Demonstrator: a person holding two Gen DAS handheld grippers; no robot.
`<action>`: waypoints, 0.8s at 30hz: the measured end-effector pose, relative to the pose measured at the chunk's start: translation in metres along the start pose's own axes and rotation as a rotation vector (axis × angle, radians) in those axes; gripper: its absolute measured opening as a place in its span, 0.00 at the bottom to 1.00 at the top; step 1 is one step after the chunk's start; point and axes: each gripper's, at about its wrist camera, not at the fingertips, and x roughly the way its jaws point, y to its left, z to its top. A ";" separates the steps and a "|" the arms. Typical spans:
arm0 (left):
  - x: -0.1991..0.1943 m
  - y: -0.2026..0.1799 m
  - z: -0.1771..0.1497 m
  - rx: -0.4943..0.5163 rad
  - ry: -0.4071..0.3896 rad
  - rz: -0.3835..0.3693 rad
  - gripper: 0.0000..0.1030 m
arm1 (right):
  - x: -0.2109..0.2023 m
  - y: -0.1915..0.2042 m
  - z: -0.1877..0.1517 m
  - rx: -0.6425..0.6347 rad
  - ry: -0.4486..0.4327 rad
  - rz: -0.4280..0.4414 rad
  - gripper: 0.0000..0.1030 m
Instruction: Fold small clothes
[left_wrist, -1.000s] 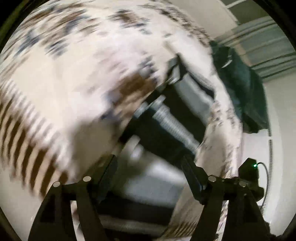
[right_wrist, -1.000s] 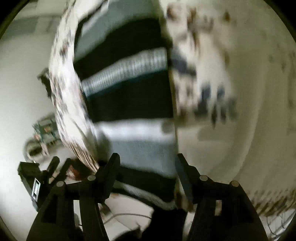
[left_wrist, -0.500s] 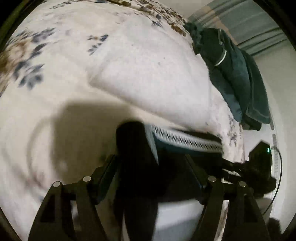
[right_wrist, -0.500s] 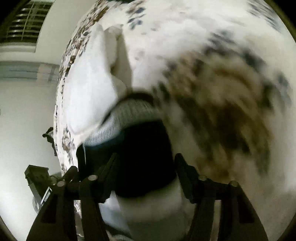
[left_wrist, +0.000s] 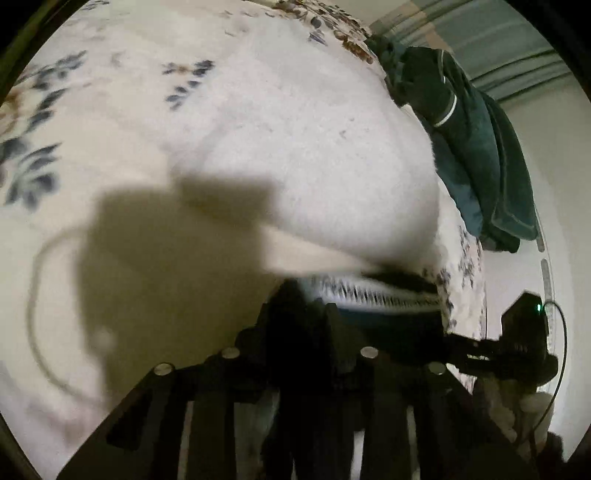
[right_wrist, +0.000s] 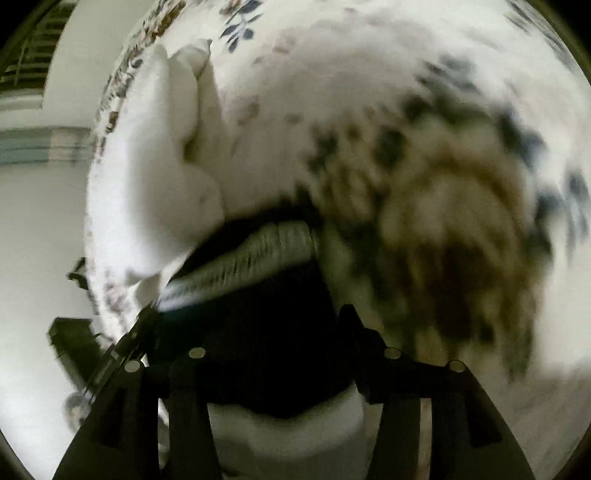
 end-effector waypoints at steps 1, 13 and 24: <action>-0.009 0.001 -0.006 -0.007 -0.007 -0.011 0.39 | -0.006 -0.003 -0.013 0.009 0.002 0.015 0.51; 0.002 -0.005 -0.090 -0.026 0.022 0.253 0.72 | 0.079 0.063 -0.099 -0.345 0.071 -0.444 0.57; -0.061 0.026 -0.112 -0.236 0.002 -0.038 0.72 | 0.005 0.026 -0.121 -0.103 0.046 -0.261 0.60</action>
